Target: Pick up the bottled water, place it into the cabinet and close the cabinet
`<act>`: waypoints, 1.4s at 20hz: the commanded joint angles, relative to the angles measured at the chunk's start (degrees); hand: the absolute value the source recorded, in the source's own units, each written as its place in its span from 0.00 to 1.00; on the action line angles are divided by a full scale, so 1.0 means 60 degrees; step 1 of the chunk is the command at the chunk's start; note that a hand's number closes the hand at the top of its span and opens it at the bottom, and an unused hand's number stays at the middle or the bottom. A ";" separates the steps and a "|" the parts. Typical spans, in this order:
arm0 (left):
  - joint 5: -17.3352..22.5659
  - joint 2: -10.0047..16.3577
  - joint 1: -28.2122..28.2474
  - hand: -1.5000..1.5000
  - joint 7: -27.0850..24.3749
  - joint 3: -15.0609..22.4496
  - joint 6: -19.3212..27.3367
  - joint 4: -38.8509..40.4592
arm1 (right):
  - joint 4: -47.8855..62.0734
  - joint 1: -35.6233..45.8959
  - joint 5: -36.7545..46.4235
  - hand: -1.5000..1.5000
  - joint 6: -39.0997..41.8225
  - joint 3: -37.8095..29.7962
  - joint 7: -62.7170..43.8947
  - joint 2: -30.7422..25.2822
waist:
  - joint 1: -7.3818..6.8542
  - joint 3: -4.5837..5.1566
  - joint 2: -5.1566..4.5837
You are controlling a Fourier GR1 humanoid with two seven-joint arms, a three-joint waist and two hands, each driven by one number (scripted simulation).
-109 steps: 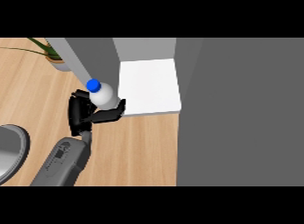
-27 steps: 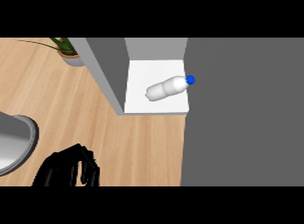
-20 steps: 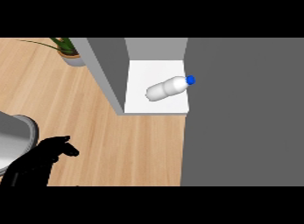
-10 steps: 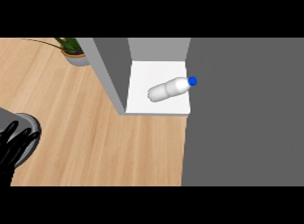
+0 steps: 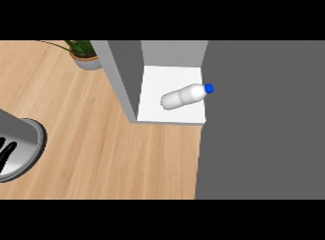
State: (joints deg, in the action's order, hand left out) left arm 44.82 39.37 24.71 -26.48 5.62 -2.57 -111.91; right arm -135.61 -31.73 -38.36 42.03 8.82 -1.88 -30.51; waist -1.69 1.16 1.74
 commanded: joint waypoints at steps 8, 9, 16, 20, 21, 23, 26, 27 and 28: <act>0.0624 0.0591 0.0885 0.00 -0.0062 -0.0917 -0.0888 0.0035 | -0.1961 0.1852 0.1424 1.00 -0.2036 0.1809 -0.1953 0.0179 | -0.0135 0.0032 0.0029; 0.0700 0.0658 0.0929 0.00 -0.0071 -0.1031 -0.1004 0.0158 | -0.1777 0.2158 0.1399 1.00 -0.2210 0.1873 -0.2021 0.0254 | -0.0209 0.0063 0.0025; 0.0996 0.1058 0.1154 0.00 -0.0130 -0.1643 -0.1605 0.0241 | -0.1187 0.4070 0.1661 1.00 -0.3693 0.3354 -0.3058 0.1161 | -0.0309 0.0026 0.0009; 0.1157 0.1111 0.1349 0.00 -0.0202 -0.1819 -0.1928 0.0241 | -0.0708 0.5327 0.1608 1.00 -0.4589 0.3754 -0.3600 0.1839 | -0.0509 0.0027 -0.0014; 0.1284 0.1101 0.1369 0.00 -0.0205 -0.1907 -0.1984 0.0319 | -0.0471 0.5625 0.1785 1.00 -0.4796 0.3997 -0.3708 0.2090 | -0.0499 0.0009 -0.0035; 0.1340 0.1086 0.1442 0.00 -0.0229 -0.1987 -0.2006 0.0226 | -0.0003 0.6286 0.1816 1.00 -0.5268 0.4033 -0.3978 0.2491 | -0.0675 0.0004 -0.0067; 0.1494 0.1332 0.1646 0.00 -0.0229 -0.2348 -0.2368 0.0328 | 0.0459 0.6874 0.1951 1.00 -0.5986 0.4301 -0.4330 0.3235 | -0.0735 -0.0026 -0.0077; 0.1509 0.1262 0.1608 0.00 -0.0376 -0.2410 -0.2517 0.0514 | 0.0657 0.7173 0.1955 1.00 -0.6226 0.4252 -0.4558 0.3442 | -0.0717 -0.0012 -0.0129; 0.1582 0.1311 0.1475 0.00 -0.0345 -0.2478 -0.2520 0.0500 | 0.0786 0.7521 0.1991 1.00 -0.6236 0.4588 -0.4822 0.3628 | -0.0672 -0.0022 -0.0157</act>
State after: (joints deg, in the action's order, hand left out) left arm 53.22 46.64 33.71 -28.10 -7.52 -16.11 -109.61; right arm -131.61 6.71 -29.76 12.87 30.62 -26.69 -16.59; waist -5.54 1.12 1.23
